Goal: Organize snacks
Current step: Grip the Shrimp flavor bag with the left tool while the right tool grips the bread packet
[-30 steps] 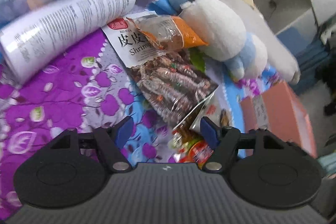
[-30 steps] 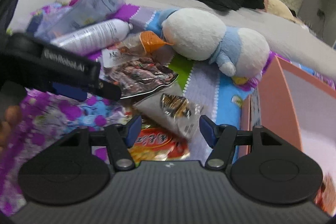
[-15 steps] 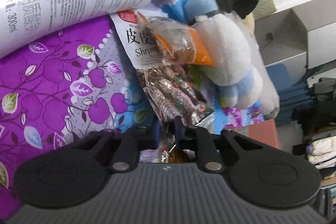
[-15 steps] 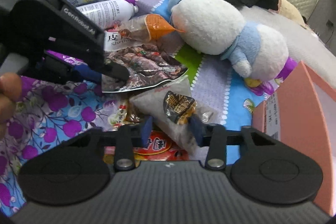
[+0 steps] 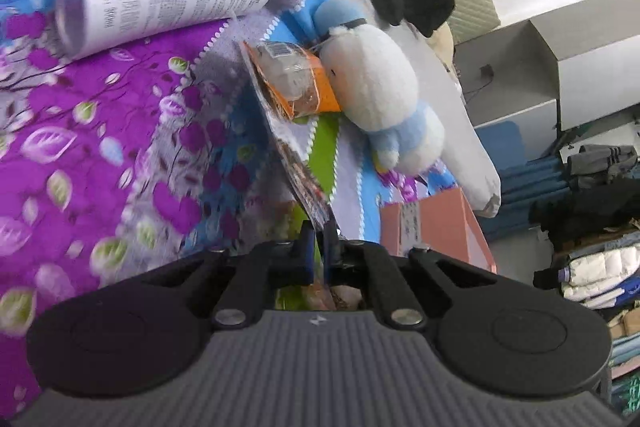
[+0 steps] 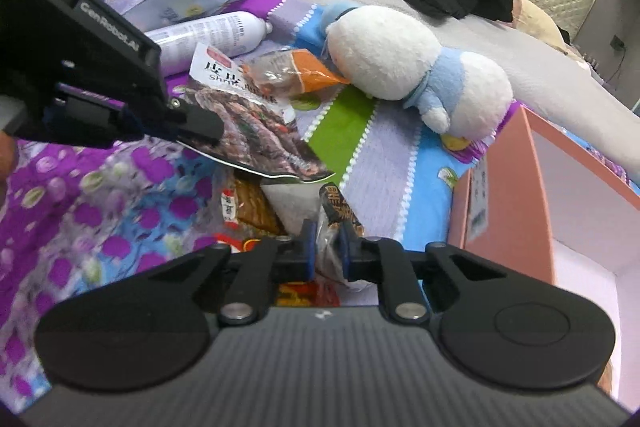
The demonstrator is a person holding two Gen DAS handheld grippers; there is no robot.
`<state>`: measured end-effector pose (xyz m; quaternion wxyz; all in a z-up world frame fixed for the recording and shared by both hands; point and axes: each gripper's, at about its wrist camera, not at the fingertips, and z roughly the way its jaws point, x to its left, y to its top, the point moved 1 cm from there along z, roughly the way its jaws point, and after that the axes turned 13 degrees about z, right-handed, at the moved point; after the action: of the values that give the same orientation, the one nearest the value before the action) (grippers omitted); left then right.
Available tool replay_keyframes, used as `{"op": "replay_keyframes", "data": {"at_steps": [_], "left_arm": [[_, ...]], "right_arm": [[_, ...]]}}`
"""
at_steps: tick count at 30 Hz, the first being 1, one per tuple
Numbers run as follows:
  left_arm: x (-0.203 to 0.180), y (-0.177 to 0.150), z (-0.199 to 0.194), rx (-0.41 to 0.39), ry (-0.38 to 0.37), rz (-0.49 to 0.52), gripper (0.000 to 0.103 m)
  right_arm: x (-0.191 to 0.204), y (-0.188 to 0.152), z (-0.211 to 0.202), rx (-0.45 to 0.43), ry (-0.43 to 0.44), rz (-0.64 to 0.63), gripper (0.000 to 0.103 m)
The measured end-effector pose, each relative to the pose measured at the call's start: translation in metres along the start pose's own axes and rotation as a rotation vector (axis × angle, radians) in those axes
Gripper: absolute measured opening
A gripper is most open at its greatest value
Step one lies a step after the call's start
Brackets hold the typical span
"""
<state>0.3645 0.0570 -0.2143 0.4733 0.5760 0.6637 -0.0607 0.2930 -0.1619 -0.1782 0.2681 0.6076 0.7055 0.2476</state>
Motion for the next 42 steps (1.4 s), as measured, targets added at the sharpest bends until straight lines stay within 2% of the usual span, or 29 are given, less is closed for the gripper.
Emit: {"op": "replay_keyframes", "data": {"at_steps": [15, 19, 23, 27, 35, 40, 42], "left_arm": [[-0.009, -0.093, -0.105, 0.037, 0.049, 0.012, 0.002], [-0.012, -0.116, -0.125, 0.055, 0.059, 0.03, 0.002], [-0.011, -0.133, -0.141, 0.093, 0.1, 0.057, 0.002], [-0.001, -0.14, -0.152, 0.134, 0.146, 0.075, 0.002], [0.01, -0.139, -0.16, 0.156, 0.243, 0.063, 0.002], [0.008, -0.14, -0.16, 0.182, 0.299, 0.093, 0.004], [0.009, -0.14, -0.158, 0.194, 0.318, 0.084, 0.009]], "right_arm": [[0.01, -0.066, -0.089, 0.009, -0.019, 0.025, 0.015], [0.013, -0.083, -0.106, -0.001, -0.03, 0.039, 0.015], [0.016, -0.098, -0.115, -0.017, -0.039, 0.079, 0.015], [0.021, -0.111, -0.113, -0.01, -0.021, 0.14, 0.015], [0.037, -0.122, -0.107, 0.007, 0.031, 0.146, 0.015], [0.037, -0.125, -0.106, 0.009, 0.052, 0.158, 0.017], [0.037, -0.126, -0.107, 0.009, 0.064, 0.166, 0.017]]}}
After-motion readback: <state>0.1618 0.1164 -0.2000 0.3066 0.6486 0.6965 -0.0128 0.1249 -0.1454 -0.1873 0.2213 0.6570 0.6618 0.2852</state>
